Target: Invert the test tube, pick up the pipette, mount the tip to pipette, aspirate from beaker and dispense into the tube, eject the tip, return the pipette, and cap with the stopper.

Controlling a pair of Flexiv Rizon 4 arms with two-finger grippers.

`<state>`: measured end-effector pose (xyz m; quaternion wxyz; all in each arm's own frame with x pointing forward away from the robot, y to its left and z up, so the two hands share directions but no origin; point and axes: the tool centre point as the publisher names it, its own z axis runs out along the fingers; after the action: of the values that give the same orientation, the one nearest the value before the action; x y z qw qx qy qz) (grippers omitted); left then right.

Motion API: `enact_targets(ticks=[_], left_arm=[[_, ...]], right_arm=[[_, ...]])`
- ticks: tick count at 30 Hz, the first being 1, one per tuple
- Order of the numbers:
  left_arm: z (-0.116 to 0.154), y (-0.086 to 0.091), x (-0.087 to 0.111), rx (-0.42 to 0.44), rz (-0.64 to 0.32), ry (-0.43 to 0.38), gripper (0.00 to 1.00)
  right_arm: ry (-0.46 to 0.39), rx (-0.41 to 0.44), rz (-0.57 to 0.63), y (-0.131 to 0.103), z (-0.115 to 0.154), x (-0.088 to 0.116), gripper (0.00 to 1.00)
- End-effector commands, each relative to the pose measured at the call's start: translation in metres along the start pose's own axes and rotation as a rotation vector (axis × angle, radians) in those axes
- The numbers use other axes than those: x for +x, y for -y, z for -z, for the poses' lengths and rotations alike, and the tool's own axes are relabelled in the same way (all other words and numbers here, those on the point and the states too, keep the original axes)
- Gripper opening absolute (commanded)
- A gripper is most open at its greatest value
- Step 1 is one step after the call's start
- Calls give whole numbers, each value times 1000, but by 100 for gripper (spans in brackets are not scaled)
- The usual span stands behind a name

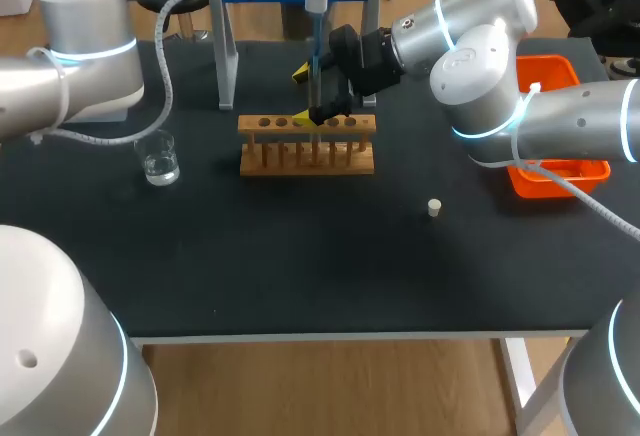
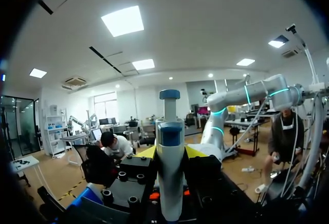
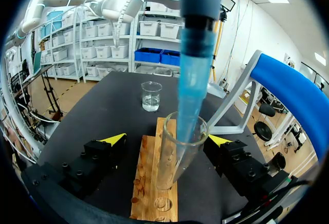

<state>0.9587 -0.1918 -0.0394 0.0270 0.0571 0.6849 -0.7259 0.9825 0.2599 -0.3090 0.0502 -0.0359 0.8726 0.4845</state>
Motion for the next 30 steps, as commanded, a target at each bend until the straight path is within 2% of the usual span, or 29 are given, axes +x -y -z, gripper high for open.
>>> enact_targets(ticks=[1,30], left_arm=[[-2,-2,1,4,3,-7,0],[-6,-1,5,-9,-3,-12,0]], right_arm=[[-5,2,-1,0,1,-1,100],[-2,-25,-12,0,7,1,100]])
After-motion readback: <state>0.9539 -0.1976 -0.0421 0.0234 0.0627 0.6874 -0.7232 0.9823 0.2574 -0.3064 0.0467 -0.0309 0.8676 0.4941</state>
